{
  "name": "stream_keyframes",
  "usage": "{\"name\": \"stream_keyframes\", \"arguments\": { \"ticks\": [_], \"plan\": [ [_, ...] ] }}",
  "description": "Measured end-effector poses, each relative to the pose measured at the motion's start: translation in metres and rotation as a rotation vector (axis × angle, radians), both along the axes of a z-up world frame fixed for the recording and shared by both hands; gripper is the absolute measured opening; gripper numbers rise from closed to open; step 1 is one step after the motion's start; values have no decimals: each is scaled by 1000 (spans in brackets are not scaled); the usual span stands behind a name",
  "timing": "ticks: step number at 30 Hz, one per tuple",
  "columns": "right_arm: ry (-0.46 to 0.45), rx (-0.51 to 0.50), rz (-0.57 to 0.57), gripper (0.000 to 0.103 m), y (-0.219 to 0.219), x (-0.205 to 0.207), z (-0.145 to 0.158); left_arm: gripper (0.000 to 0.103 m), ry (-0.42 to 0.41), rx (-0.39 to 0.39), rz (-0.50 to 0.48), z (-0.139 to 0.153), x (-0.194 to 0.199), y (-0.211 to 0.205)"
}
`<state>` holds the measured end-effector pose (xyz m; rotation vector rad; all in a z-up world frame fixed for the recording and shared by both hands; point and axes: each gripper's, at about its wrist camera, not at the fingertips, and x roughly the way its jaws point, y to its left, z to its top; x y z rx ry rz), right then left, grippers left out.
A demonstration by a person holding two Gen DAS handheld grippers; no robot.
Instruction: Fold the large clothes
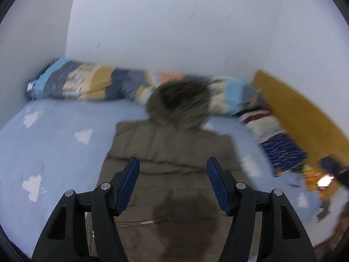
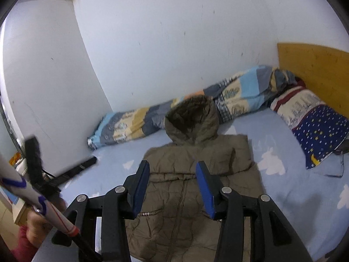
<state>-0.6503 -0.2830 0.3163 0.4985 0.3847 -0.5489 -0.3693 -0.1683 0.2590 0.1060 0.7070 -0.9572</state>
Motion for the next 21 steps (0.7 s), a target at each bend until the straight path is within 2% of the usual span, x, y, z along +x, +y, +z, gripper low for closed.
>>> {"name": "stream_keyframes", "arguments": {
  "ticks": [4,7,8,9,10,14,18,21],
  "plan": [
    [57,86,-5,48,-39,38,-18,63,54,102,40,-70,36,-33],
    [109,128,-17,48,-70,70,-27,63,90,241,53,-129,57,-53],
    [123,139,-18,49,-84,85,-29,63,116,282,44,-141,62,-60],
    [150,134,-19,49,-96,100,-29,63,141,284,31,-148,67,-64],
    [175,127,-26,49,-107,114,-30,63,139,271,26,-149,69,-65],
    [198,188,-40,51,-171,185,-33,63,-16,230,44,-137,72,-70],
    [199,198,-72,53,-234,256,-35,63,-15,167,27,-125,83,-63],
    [141,270,-137,56,-284,290,-43,63,-47,164,24,-123,87,-60]
  ]
}}
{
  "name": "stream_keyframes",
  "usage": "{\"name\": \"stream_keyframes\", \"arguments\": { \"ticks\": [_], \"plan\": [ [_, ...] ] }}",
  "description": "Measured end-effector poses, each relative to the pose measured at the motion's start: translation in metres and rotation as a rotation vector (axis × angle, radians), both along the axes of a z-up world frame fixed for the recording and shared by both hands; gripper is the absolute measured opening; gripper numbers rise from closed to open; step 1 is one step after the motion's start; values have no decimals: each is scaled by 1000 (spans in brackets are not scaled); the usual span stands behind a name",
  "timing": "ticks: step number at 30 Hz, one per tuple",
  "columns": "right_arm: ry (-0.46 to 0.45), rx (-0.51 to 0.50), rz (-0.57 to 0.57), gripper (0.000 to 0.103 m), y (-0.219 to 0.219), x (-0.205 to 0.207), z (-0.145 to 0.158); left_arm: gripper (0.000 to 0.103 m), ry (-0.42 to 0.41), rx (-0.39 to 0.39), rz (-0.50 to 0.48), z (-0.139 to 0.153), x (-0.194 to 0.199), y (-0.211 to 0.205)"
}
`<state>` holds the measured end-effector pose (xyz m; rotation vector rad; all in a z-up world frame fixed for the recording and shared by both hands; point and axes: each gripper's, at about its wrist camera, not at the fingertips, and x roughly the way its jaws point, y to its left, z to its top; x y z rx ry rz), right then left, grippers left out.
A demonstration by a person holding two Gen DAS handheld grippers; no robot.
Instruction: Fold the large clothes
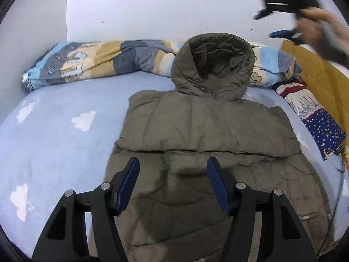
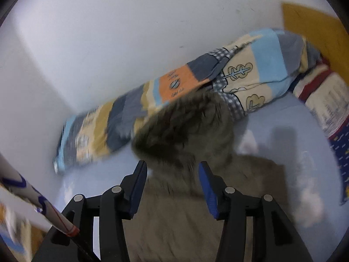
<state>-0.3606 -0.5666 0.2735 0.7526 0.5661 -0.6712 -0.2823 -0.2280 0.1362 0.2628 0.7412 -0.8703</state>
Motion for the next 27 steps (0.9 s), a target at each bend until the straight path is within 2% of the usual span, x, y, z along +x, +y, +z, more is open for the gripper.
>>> {"name": "stream_keyframes", "arguments": {
  "ticks": [1,4,6,8,10,12,13,14,15,16,21,27],
  "plan": [
    [-17,27,-33,60,-21,13,-5,63,-10,6,4,-1,2,1],
    [-75,115,-136,63,-75,38,-25,63,-4,18,11,-6,8,4],
    [-112,163,-190,64,-104,53,-38,63,18,9,11,-6,12,6],
    [-143,196,-234,65,-124,62,-51,63,5,11,18,-6,13,7],
    [-199,231,-240,64,-140,75,-59,63,-3,19,25,-8,14,6],
    [-214,230,-227,64,-152,90,-67,63,10,15,34,-11,17,6],
    [-210,230,-224,60,-154,95,-70,63,14,17,35,-12,17,5],
    [-206,232,-209,29,-154,101,-75,63,17,25,38,-14,18,4],
    [-193,228,-198,18,-153,105,-78,63,18,28,41,-15,18,4],
    [-172,220,-180,13,-148,107,-82,63,18,26,40,-14,16,4],
    [-235,167,-135,10,-116,79,-70,63,-4,4,24,-4,6,4],
    [-282,152,-90,9,-51,18,-35,63,-24,-22,14,9,-4,3]
  ]
}}
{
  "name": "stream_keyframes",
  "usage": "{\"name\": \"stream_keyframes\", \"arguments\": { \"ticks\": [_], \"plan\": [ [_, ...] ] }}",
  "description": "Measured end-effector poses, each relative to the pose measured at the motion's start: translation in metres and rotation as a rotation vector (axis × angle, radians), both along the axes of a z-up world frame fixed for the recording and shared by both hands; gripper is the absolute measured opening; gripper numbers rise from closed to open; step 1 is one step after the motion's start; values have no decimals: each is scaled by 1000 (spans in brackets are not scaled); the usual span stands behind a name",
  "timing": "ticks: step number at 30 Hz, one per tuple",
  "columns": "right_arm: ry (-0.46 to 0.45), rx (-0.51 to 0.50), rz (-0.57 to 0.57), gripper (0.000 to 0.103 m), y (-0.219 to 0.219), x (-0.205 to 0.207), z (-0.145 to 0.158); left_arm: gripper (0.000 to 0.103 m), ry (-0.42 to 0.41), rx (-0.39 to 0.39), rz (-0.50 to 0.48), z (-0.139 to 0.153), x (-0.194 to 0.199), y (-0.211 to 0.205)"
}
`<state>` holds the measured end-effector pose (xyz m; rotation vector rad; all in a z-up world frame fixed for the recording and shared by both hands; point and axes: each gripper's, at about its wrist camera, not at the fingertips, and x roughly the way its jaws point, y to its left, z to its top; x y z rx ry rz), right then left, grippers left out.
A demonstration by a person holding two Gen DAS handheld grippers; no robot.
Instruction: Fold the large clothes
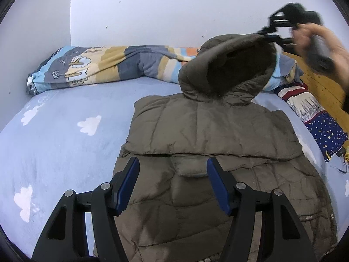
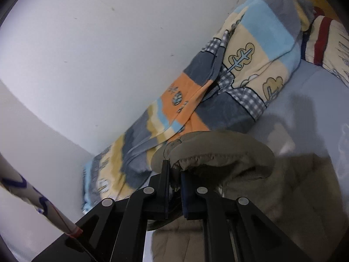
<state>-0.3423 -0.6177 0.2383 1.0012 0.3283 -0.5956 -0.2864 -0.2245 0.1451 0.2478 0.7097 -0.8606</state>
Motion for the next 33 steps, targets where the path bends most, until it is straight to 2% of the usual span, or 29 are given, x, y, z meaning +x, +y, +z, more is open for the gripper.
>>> {"name": "stream_keyframes", "arguments": {
  "ticks": [5,8,12,14,17,19,21,25,29,33],
  "plan": [
    [-12,4,28,9,69,-55,13,63,6,-34,-12,11,-8,0],
    [-35,49,24,9,106,-90,-1,63,-2,-44,-10,15,-12,-1],
    [-14,111,-9,9,139,-121,-48,63,8,-48,-10,16,-12,-1],
    [16,174,-37,9,150,-128,-88,63,17,-51,-5,16,-10,-2],
    [90,230,-67,9,150,-126,-141,63,25,-54,-2,16,-9,-3],
    [141,243,-60,9,143,-119,-170,63,20,-46,-7,15,-9,-4],
    [154,263,-77,9,137,-116,-190,63,21,-44,-6,14,-8,-4],
    [150,232,-39,11,129,-114,-193,63,36,-44,-6,13,-5,-5],
    [163,211,13,27,137,-128,-178,63,38,-47,-6,14,-6,-4],
    [212,142,76,28,149,-152,-155,63,36,-45,-11,14,-7,-4]
  ]
}}
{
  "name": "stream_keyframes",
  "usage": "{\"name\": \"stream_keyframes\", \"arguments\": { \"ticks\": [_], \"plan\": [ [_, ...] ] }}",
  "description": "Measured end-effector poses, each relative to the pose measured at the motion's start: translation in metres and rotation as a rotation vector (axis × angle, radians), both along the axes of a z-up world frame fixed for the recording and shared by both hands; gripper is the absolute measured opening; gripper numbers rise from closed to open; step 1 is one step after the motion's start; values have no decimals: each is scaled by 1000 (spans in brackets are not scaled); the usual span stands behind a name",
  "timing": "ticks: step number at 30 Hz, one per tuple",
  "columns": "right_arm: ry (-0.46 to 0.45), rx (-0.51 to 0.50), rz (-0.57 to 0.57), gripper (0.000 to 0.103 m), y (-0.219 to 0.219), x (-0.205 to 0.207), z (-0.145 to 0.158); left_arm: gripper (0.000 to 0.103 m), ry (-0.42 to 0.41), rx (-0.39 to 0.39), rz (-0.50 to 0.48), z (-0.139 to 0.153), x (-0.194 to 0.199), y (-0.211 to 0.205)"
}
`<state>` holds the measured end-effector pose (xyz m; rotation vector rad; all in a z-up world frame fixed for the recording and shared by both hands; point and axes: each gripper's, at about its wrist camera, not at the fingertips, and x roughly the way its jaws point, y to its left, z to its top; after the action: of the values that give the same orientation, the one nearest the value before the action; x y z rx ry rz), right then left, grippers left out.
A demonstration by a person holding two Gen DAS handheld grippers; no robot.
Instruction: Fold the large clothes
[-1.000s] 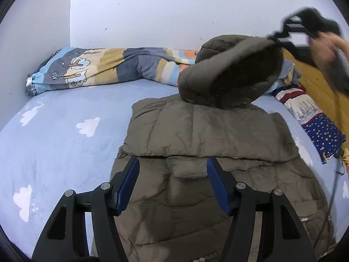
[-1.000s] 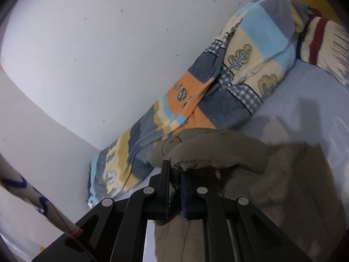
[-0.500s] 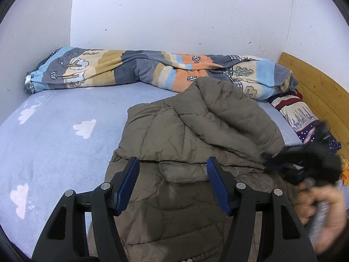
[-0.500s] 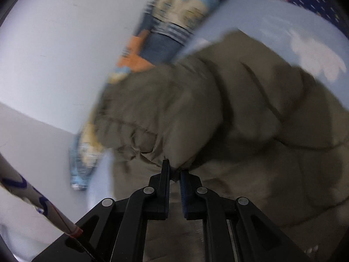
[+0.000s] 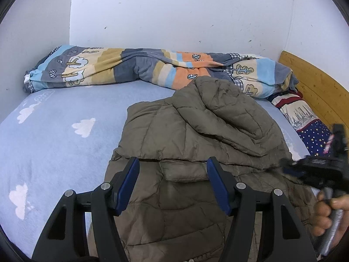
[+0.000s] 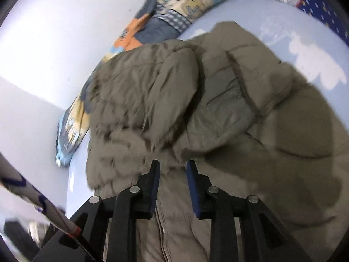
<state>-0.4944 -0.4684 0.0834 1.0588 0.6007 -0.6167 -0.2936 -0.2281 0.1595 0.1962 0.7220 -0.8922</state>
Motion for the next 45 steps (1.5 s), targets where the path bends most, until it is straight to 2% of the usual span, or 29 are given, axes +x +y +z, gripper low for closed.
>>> {"name": "stream_keyframes", "arguments": {
  "ticks": [5,7,9,11,14,17,20,22,25,26,30,33,36,40,45],
  "plan": [
    [-1,-220,35,28,1,-17,53,63,-6,-9,-35,13,2,-8],
    [-3,-292,39,28,-9,-12,70,63,-25,-1,-46,20,6,-25],
    [-13,-323,49,28,-22,-2,82,63,-27,19,-70,27,14,-56],
    [0,-351,63,32,-35,13,87,63,-9,14,-78,30,22,-84],
    [58,-380,87,35,-56,36,82,63,-24,65,-106,25,26,-133],
    [74,-374,111,35,-76,47,70,63,-50,93,-153,9,24,-170],
    [103,-383,140,35,-85,56,55,63,-36,138,-153,-14,31,-185],
    [121,-377,183,35,-90,63,39,63,-15,173,-118,-35,42,-184],
    [166,-382,245,35,-89,72,16,63,66,253,-84,-76,58,-179],
    [187,-383,262,35,-88,74,8,65,70,243,-88,-84,58,-177],
    [273,-390,311,35,-84,84,-26,65,35,270,-88,-93,54,-181],
    [302,-401,308,35,-82,88,-34,65,21,276,-85,-92,50,-177],
    [319,-395,295,35,-80,85,-25,65,-5,241,-88,-76,41,-160],
    [240,-399,267,35,-56,52,11,65,-8,185,-101,-51,22,-124],
    [167,-345,235,40,-15,4,33,65,-1,192,-128,-35,-14,-79]
  ]
}}
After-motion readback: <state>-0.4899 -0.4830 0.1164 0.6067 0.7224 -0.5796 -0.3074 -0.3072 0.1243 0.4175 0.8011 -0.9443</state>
